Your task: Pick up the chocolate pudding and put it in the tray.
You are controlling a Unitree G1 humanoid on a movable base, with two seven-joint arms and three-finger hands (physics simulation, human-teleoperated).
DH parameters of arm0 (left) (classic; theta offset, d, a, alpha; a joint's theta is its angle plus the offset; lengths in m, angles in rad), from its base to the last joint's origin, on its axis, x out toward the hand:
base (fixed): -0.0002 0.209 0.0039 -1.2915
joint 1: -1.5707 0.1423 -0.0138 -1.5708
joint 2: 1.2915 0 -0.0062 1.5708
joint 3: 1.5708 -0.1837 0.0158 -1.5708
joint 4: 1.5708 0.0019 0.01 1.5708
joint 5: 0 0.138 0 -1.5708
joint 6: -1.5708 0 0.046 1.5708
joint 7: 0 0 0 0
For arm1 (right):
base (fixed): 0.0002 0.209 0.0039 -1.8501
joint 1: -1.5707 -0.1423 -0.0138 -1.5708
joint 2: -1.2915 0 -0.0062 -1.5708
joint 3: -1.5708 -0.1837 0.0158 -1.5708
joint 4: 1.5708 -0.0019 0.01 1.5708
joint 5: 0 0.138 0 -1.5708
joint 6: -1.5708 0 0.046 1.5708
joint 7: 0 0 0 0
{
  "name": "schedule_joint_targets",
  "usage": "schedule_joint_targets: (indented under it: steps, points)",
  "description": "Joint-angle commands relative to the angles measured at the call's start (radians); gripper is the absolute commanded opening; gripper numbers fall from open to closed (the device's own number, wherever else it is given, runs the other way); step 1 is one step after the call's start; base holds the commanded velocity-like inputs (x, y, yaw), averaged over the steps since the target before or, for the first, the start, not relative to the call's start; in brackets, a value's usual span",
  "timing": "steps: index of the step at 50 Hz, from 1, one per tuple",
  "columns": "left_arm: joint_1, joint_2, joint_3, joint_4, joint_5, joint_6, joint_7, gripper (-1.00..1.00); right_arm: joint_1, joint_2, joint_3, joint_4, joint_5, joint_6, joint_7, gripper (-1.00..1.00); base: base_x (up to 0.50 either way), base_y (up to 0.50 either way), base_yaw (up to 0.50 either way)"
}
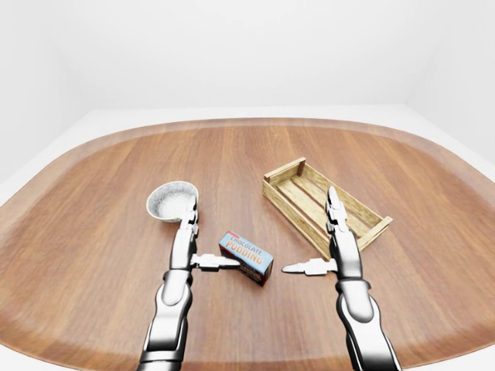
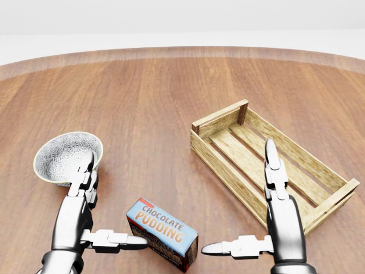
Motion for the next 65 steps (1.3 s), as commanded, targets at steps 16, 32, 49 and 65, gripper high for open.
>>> schedule_joint_targets:
  steps: [16, 32, 49, 65]
  points:
    - [-0.006, -0.004, 0.011, 0.002, -0.025, 0.002, -0.003, 1.00, 0.021, -0.003, 0.073, 0.197, -0.089, 0.000, -0.042, 1.00, 0.00, 0.00, 0.00]
    - [-0.004, -0.005, 0.011, 0.008, -0.024, -0.003, -0.003, 1.00, -0.011, 0.008, 0.102, 0.282, -0.121, 0.000, -0.066, 1.00, 0.00, 0.00, 0.00]
    - [-0.002, -0.005, 0.010, -0.002, -0.024, 0.004, -0.002, 1.00, -0.082, 0.028, 0.130, 0.376, -0.167, 0.000, -0.095, 1.00, 0.00, 0.00, 0.00]
    - [-0.009, -0.003, 0.012, 0.019, -0.024, -0.008, -0.004, 1.00, -0.186, 0.047, 0.116, 0.595, -0.205, 0.000, -0.150, 1.00, 0.00, 0.00, 0.00]
